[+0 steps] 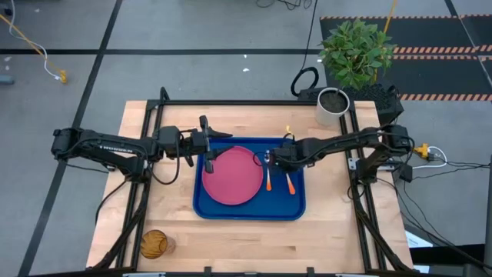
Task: Pick and place plate/cup/fork/spoon on tray
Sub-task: Adjust the fork
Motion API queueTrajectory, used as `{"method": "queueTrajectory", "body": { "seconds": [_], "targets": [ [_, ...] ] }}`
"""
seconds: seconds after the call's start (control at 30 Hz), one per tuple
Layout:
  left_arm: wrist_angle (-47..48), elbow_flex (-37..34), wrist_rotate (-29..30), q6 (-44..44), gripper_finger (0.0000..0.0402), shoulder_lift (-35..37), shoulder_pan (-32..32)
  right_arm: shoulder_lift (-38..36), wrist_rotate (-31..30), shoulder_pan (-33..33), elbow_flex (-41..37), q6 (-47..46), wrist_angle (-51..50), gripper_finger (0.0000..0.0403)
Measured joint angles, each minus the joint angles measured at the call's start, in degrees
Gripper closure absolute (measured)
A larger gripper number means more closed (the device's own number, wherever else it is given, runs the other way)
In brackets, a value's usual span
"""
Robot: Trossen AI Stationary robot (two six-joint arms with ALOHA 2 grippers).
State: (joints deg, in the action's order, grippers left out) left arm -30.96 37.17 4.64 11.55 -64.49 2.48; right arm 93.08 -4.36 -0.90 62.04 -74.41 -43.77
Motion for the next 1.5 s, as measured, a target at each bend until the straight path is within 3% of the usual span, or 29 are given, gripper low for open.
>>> {"method": "queueTrajectory", "body": {
  "seconds": [0.4, 1.1, 1.5],
  "targets": [
    [0.0, 0.0, 0.0, 1.7, 0.0234, 0.0, 0.0, 0.6, -6.1, 4.4, 0.0, -14.5, -2.9, 0.04],
    [0.9, 0.0, 0.0, 1.8, 0.0234, 0.0, 0.2, 0.6, -4.4, 5.2, -7.9, -16.0, 8.1, 0.04],
    [1.7, 0.0, 0.0, 2.0, 0.0234, 0.0, 0.9, 0.6, -4.6, 5.2, -8.3, -16.0, 8.8, 0.0372]
  ]
}}
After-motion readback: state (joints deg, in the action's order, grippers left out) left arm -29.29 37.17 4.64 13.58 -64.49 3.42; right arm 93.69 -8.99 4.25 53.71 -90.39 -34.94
